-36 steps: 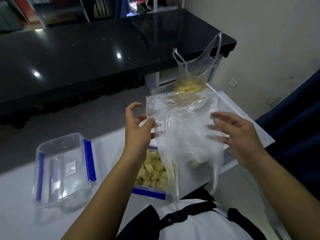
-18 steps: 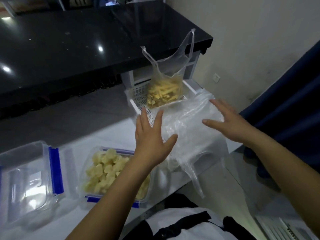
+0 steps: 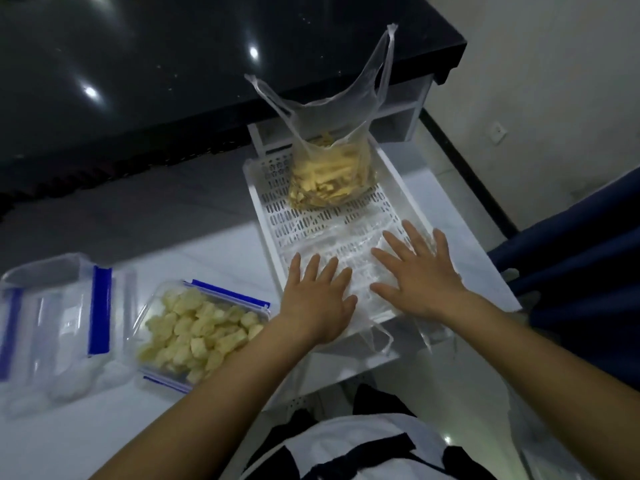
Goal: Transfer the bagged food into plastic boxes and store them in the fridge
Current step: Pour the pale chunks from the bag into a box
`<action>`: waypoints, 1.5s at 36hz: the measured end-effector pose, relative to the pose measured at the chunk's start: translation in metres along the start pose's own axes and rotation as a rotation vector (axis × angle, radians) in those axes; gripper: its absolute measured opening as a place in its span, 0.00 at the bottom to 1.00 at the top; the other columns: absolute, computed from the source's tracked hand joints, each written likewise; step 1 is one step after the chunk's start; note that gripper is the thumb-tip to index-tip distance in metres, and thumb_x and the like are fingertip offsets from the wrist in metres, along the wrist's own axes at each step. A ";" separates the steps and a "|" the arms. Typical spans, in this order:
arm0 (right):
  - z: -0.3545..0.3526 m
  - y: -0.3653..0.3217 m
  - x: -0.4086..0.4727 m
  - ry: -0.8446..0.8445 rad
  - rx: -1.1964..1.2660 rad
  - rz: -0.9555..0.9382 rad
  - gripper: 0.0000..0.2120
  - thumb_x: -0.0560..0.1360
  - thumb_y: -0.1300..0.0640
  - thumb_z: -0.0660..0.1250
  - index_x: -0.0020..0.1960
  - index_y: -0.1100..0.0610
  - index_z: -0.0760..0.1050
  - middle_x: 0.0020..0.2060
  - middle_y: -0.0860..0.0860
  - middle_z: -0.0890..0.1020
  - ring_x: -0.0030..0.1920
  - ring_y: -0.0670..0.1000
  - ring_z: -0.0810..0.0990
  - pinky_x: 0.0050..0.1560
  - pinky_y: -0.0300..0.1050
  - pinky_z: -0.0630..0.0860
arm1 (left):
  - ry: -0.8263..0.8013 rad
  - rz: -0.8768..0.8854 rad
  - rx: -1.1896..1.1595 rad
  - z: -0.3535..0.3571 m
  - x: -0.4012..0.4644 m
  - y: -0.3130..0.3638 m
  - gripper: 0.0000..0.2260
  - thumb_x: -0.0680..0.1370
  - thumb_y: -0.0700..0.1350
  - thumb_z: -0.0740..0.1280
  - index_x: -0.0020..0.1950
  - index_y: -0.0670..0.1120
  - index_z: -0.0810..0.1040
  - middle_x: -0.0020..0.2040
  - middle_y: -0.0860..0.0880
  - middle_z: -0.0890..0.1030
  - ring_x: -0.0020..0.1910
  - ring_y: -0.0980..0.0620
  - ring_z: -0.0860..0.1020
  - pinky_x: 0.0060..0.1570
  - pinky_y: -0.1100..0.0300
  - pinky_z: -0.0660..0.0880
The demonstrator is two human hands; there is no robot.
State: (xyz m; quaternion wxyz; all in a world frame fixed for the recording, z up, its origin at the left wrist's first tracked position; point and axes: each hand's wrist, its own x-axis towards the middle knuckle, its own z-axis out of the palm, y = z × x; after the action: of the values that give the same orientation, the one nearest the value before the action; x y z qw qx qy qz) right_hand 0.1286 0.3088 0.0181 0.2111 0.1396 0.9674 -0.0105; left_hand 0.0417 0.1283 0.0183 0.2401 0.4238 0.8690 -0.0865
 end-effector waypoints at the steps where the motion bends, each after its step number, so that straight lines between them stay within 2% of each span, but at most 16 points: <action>1: -0.002 0.001 -0.001 0.014 0.039 -0.007 0.34 0.77 0.29 0.45 0.80 0.40 0.47 0.81 0.48 0.41 0.78 0.55 0.31 0.74 0.67 0.33 | 0.023 -0.007 -0.025 0.000 -0.002 0.000 0.27 0.83 0.62 0.42 0.82 0.56 0.46 0.83 0.51 0.45 0.81 0.45 0.40 0.73 0.41 0.29; 5: -0.019 0.000 -0.010 0.093 0.260 -0.062 0.33 0.76 0.29 0.51 0.78 0.38 0.54 0.81 0.46 0.47 0.80 0.53 0.38 0.76 0.63 0.38 | 0.213 -0.086 -0.225 -0.006 -0.025 -0.007 0.26 0.83 0.63 0.45 0.81 0.59 0.50 0.83 0.53 0.47 0.81 0.47 0.41 0.77 0.43 0.35; 12: -0.073 -0.030 -0.013 0.193 0.710 -0.352 0.27 0.75 0.37 0.64 0.72 0.40 0.69 0.77 0.43 0.62 0.79 0.47 0.54 0.77 0.53 0.53 | 0.616 -0.393 -0.898 -0.006 -0.109 -0.034 0.25 0.80 0.63 0.60 0.77 0.67 0.59 0.81 0.58 0.56 0.80 0.53 0.53 0.77 0.42 0.55; 14: -0.086 -0.045 -0.008 0.122 0.819 -0.464 0.25 0.75 0.38 0.66 0.71 0.40 0.71 0.75 0.40 0.66 0.76 0.43 0.60 0.75 0.49 0.59 | 0.713 -0.516 -1.158 0.002 -0.133 -0.040 0.23 0.79 0.61 0.63 0.73 0.70 0.63 0.78 0.56 0.65 0.75 0.53 0.66 0.70 0.44 0.70; 17: -0.101 -0.076 0.005 -0.085 0.930 -0.584 0.22 0.74 0.38 0.68 0.67 0.38 0.73 0.68 0.37 0.72 0.69 0.40 0.70 0.66 0.46 0.71 | 0.915 -0.722 -1.487 0.020 -0.162 -0.043 0.17 0.81 0.55 0.66 0.68 0.70 0.70 0.65 0.61 0.77 0.57 0.65 0.80 0.49 0.66 0.79; 18: -0.104 -0.088 0.011 -0.171 0.946 -0.598 0.21 0.74 0.39 0.69 0.67 0.38 0.74 0.67 0.38 0.74 0.67 0.41 0.72 0.61 0.45 0.75 | 0.967 -0.786 -1.563 0.027 -0.170 -0.043 0.17 0.81 0.54 0.66 0.68 0.68 0.71 0.62 0.63 0.78 0.55 0.67 0.80 0.48 0.68 0.78; 20: -0.106 -0.113 0.022 -0.339 0.935 -0.598 0.23 0.74 0.39 0.69 0.68 0.39 0.73 0.68 0.41 0.74 0.67 0.45 0.74 0.56 0.44 0.75 | 1.011 -0.901 -1.714 0.042 -0.184 -0.040 0.16 0.81 0.54 0.66 0.68 0.65 0.72 0.64 0.61 0.77 0.61 0.62 0.78 0.60 0.58 0.75; 22: -0.104 -0.140 0.034 -0.471 0.887 -0.574 0.27 0.75 0.37 0.67 0.72 0.41 0.69 0.72 0.46 0.70 0.69 0.50 0.72 0.64 0.50 0.72 | 1.015 -0.991 -1.861 0.055 -0.197 -0.037 0.15 0.81 0.54 0.65 0.68 0.62 0.72 0.64 0.59 0.77 0.66 0.55 0.75 0.66 0.47 0.72; 25: -0.100 -0.178 0.048 -0.568 0.764 -0.550 0.32 0.78 0.35 0.61 0.77 0.43 0.60 0.77 0.47 0.63 0.74 0.55 0.65 0.72 0.60 0.64 | 1.016 -1.046 -2.044 0.066 -0.212 -0.031 0.14 0.80 0.54 0.66 0.66 0.58 0.74 0.64 0.55 0.77 0.64 0.52 0.76 0.61 0.44 0.75; 27: -0.100 -0.197 0.053 -0.632 0.731 -0.524 0.27 0.79 0.34 0.58 0.74 0.44 0.64 0.74 0.47 0.67 0.70 0.56 0.69 0.68 0.63 0.67 | 1.021 -1.060 -2.144 0.072 -0.217 -0.026 0.16 0.80 0.54 0.66 0.68 0.55 0.75 0.65 0.52 0.77 0.63 0.50 0.77 0.59 0.43 0.77; 29: -0.100 -0.211 0.056 -0.687 0.744 -0.470 0.19 0.78 0.31 0.56 0.60 0.42 0.72 0.57 0.45 0.76 0.56 0.54 0.75 0.59 0.62 0.71 | 1.009 -1.062 -2.226 0.077 -0.221 -0.022 0.18 0.79 0.54 0.66 0.69 0.52 0.75 0.65 0.50 0.78 0.63 0.48 0.78 0.53 0.45 0.78; 31: -0.099 -0.222 0.057 -0.696 0.764 -0.425 0.22 0.76 0.28 0.54 0.58 0.42 0.72 0.47 0.45 0.76 0.52 0.55 0.76 0.56 0.61 0.72 | 0.975 -1.029 -2.299 0.079 -0.222 -0.024 0.17 0.79 0.55 0.66 0.66 0.51 0.76 0.63 0.49 0.79 0.62 0.47 0.78 0.51 0.46 0.78; 37: -0.093 -0.236 0.057 -0.645 0.832 -0.296 0.26 0.74 0.25 0.54 0.53 0.46 0.72 0.50 0.49 0.76 0.54 0.58 0.76 0.53 0.58 0.71 | 0.865 -0.922 -2.370 0.076 -0.214 -0.054 0.14 0.79 0.56 0.66 0.61 0.50 0.78 0.60 0.46 0.81 0.60 0.44 0.81 0.53 0.44 0.81; 41: -0.090 -0.242 0.056 -0.585 0.899 -0.171 0.37 0.75 0.26 0.54 0.67 0.55 0.71 0.55 0.53 0.77 0.53 0.55 0.77 0.50 0.53 0.71 | 0.769 -0.852 -2.364 0.074 -0.207 -0.077 0.18 0.79 0.57 0.66 0.64 0.49 0.79 0.62 0.44 0.81 0.60 0.42 0.81 0.56 0.40 0.80; 44: -0.084 -0.246 0.047 -0.569 0.959 -0.086 0.34 0.75 0.28 0.55 0.63 0.56 0.74 0.54 0.54 0.79 0.50 0.55 0.79 0.42 0.49 0.74 | 0.697 -0.824 -2.385 0.079 -0.210 -0.091 0.19 0.79 0.57 0.67 0.66 0.50 0.77 0.63 0.45 0.80 0.62 0.41 0.79 0.56 0.38 0.80; 54: -0.055 -0.237 0.013 -0.685 1.202 0.166 0.30 0.73 0.32 0.63 0.58 0.57 0.79 0.49 0.57 0.80 0.40 0.57 0.82 0.41 0.52 0.81 | 0.447 -0.776 -2.336 0.099 -0.237 -0.137 0.18 0.78 0.57 0.65 0.58 0.47 0.84 0.57 0.45 0.81 0.60 0.43 0.79 0.55 0.41 0.80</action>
State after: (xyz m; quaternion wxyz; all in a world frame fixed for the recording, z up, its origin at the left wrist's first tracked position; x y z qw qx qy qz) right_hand 0.0302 0.0884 0.0535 0.3906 0.2945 0.6589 -0.5715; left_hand 0.0939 -0.1569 0.0415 0.2783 -0.3208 0.5156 0.7441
